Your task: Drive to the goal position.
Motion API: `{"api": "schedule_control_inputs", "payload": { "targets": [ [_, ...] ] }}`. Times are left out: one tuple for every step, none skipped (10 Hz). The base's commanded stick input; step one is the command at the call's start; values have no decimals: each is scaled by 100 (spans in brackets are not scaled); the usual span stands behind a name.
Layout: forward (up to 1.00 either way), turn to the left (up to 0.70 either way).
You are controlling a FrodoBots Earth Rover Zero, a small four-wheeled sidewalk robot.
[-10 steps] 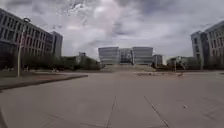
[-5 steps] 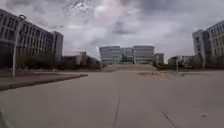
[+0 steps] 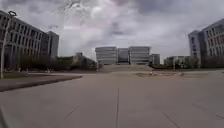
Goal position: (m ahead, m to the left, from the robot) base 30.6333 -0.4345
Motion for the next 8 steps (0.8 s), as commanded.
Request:
{"api": "schedule_control_inputs", "payload": {
  "targets": [
    [100, 0],
    [100, 0],
    [100, 0],
    [100, 0],
    [100, 0],
    [100, 0],
    [100, 0],
    [100, 0]
  ]
}}
